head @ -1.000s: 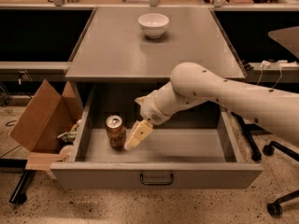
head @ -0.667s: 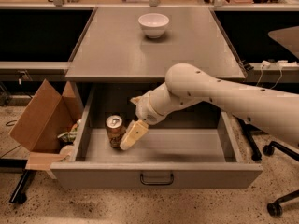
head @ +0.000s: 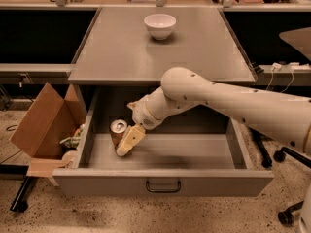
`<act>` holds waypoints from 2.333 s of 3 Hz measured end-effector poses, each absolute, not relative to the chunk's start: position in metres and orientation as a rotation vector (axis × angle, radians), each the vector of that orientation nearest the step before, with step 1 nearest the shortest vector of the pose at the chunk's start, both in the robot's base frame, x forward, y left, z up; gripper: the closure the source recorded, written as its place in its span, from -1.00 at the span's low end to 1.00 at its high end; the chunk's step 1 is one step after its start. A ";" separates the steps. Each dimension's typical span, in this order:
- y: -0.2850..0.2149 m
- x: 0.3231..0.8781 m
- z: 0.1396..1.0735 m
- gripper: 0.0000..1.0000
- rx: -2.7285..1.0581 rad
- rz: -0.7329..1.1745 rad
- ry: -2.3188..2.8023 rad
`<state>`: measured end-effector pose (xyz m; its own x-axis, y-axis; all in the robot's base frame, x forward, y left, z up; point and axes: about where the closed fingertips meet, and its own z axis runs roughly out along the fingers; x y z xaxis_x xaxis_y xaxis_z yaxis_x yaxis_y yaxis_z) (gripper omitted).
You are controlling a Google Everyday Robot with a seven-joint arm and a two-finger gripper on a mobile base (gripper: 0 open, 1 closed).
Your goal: Pick orange can from top drawer and place on counter
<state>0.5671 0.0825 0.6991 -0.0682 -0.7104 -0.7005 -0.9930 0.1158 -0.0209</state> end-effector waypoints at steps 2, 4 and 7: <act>0.093 0.571 0.693 -0.15 -1.660 0.656 1.845; 0.063 0.581 0.736 0.93 -1.622 0.629 1.811; 0.013 0.586 0.820 1.00 -1.651 0.624 1.766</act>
Offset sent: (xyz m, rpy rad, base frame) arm 0.0079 0.0116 -0.0078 -0.0137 0.0090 -0.0007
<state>0.5860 0.0132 0.8203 -0.0123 -0.6914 -0.7224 -0.9917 0.1010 -0.0797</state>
